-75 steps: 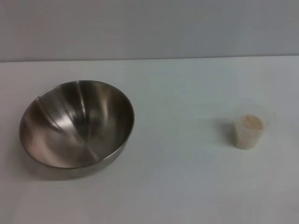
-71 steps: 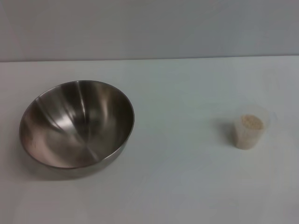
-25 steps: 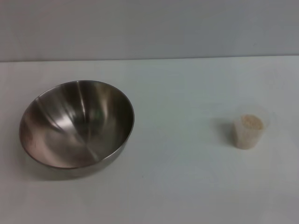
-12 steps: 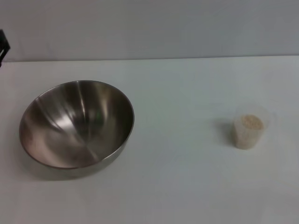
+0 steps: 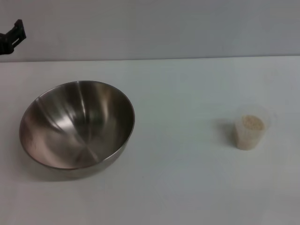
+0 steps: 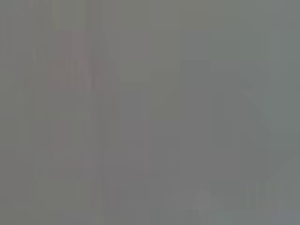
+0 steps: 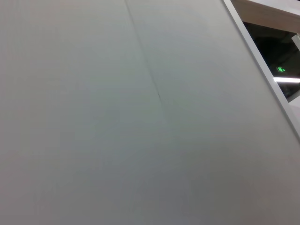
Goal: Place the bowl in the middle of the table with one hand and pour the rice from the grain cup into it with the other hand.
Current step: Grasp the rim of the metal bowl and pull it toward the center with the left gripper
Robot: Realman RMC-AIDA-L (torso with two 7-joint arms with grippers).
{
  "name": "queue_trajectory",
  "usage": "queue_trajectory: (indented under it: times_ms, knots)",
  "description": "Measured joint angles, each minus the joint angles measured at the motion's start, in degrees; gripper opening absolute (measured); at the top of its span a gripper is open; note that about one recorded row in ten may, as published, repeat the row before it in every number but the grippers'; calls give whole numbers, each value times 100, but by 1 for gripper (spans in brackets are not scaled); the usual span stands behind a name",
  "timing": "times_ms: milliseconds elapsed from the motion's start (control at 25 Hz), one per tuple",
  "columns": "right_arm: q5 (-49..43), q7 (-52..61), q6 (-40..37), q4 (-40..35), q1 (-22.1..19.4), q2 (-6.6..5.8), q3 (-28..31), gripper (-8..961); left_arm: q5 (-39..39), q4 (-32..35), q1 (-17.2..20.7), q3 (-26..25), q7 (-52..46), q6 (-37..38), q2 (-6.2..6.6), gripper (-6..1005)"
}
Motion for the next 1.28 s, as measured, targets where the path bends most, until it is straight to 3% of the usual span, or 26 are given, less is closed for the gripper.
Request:
queue_trajectory:
  times_ms: [240, 320, 520, 600, 760, 960, 1280]
  knots:
    - [-5, 3, 0, 2, 6, 0, 0, 818, -103, -888, -340, -932, 185, -2656, -52, 844]
    - [-9, 4, 0, 3, 6, 0, -2, 818, -286, -1082, -541, -1428, 479, -3615, -176, 844]
    - [-19, 4, -7, 10, 5, 0, -13, 818, -595, -1262, -1266, -3037, 1508, -5887, -689, 844]
    - [-21, 5, -14, 14, 4, 0, -16, 818, -621, -1300, -1402, -3283, 1711, -6332, -747, 844]
    - [-24, 6, -11, 21, -7, 0, -18, 818, -746, -1452, -1399, -3302, 1761, -6530, -738, 845]
    - [-25, 6, 1, 20, -21, 0, -18, 818, -898, -1796, -1422, -3405, 1823, -7294, -706, 845]
    - [-25, 6, 5, 19, -17, 0, -18, 819, -849, -1645, -1495, -3363, 2032, -7823, -731, 845]
